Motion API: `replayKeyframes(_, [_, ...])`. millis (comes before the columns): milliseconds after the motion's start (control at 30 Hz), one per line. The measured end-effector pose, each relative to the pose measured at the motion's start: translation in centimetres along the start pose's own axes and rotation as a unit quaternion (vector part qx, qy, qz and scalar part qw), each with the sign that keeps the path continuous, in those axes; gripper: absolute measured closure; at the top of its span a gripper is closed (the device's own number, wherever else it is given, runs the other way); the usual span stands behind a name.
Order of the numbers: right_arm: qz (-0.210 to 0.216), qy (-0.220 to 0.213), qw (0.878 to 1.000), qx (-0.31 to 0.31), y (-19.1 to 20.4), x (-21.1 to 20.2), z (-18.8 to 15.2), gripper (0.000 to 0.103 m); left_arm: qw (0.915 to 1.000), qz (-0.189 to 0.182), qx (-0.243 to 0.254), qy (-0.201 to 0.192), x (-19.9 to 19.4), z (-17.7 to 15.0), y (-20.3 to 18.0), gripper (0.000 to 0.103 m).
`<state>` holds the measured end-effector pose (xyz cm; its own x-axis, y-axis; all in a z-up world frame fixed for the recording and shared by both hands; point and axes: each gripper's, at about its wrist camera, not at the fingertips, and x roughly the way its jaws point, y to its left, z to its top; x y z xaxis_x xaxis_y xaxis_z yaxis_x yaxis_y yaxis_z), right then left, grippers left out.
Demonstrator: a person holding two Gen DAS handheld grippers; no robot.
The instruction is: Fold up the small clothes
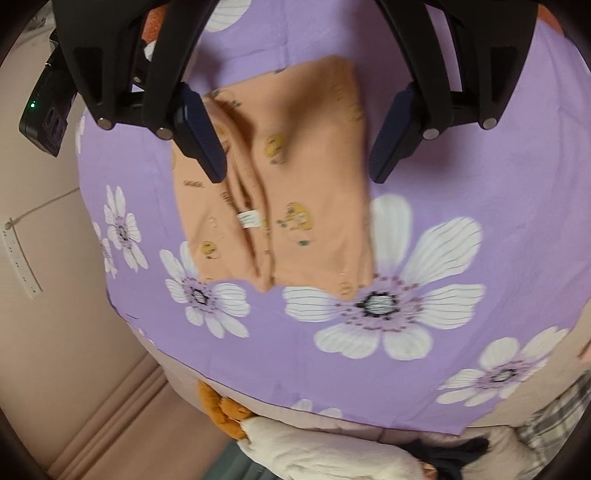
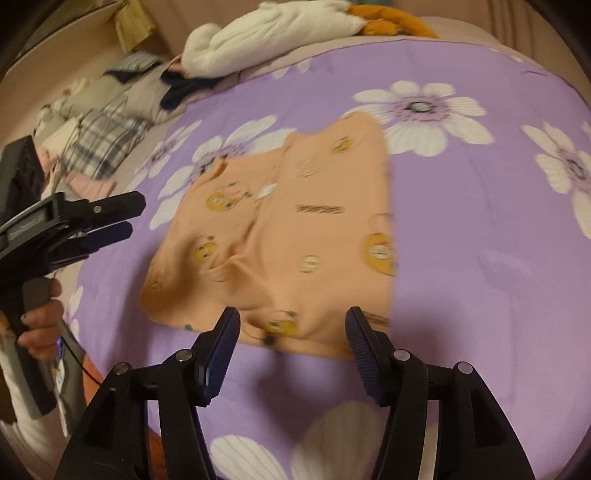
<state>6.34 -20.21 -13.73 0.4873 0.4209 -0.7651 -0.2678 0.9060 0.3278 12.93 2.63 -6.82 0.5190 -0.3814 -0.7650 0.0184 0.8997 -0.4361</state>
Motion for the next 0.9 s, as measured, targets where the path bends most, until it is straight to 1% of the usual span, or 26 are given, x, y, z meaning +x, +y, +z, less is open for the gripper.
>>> replayKeyframes(100, [-0.028,-0.018,0.999,0.027,-1.9,-1.1,-0.1,0.034,0.9996,-0.017,0.005,0.021,1.7,0.5,-1.0,0.024])
replayKeyframes(167, [-0.054,-0.027,0.997,0.050,-3.3,-1.4,-0.2,0.034,0.9993,-0.020,0.013,0.028,2.7,0.7,-1.9,0.024])
replayKeyframes(233, [-0.070,-0.030,0.994,0.077,-4.6,-1.5,-0.3,0.034,0.9983,-0.028,0.024,0.045,4.2,0.7,-2.8,0.024])
replayKeyframes(333, [-0.077,-0.034,0.991,0.105,-5.9,-1.5,-0.4,0.034,0.9962,-0.039,0.030,0.072,6.7,0.8,-3.9,0.024])
replayKeyframes(467, [-0.081,-0.043,0.988,0.122,-6.8,-1.8,-0.6,0.034,0.9932,-0.059,0.022,0.098,9.4,0.9,-4.2,0.025])
replayKeyframes(533, [-0.080,-0.047,0.988,0.125,-6.9,-1.9,-0.6,0.034,0.9930,-0.053,0.014,0.105,10.4,1.0,-4.1,0.028])
replayKeyframes(600, [-0.077,-0.049,0.987,0.128,-7.0,-2.1,-0.7,0.034,0.9929,-0.056,0.014,0.104,10.6,1.1,-4.2,0.038])
replayKeyframes(633, [-0.076,-0.051,0.987,0.131,-7.1,-2.1,-0.7,0.034,0.9922,-0.063,0.013,0.106,10.8,1.2,-4.3,0.039])
replayKeyframes(667, [-0.076,-0.051,0.987,0.132,-7.1,-2.1,-0.8,0.034,0.9914,-0.071,0.010,0.109,11.1,1.3,-4.4,0.042])
replayKeyframes(767, [-0.072,-0.052,0.986,0.140,-7.5,-2.1,-0.9,0.034,0.9902,-0.080,0.001,0.115,11.5,1.3,-4.5,0.063])
replayKeyframes(800, [-0.071,-0.052,0.986,0.142,-7.5,-2.0,-0.9,0.034,0.9905,-0.077,-0.001,0.114,11.5,1.3,-4.5,0.076])
replayKeyframes(833, [-0.069,-0.051,0.986,0.144,-7.6,-1.9,-1.0,0.034,0.9909,-0.076,0.001,0.111,11.4,1.3,-4.6,0.083])
replayKeyframes(867, [-0.067,-0.051,0.986,0.146,-7.6,-1.9,-1.0,0.034,0.9911,-0.078,0.004,0.108,11.4,1.3,-4.6,0.089])
replayKeyframes(900, [-0.065,-0.050,0.986,0.147,-7.6,-1.8,-1.1,0.034,0.9913,-0.076,0.007,0.107,11.2,1.3,-4.7,0.090])
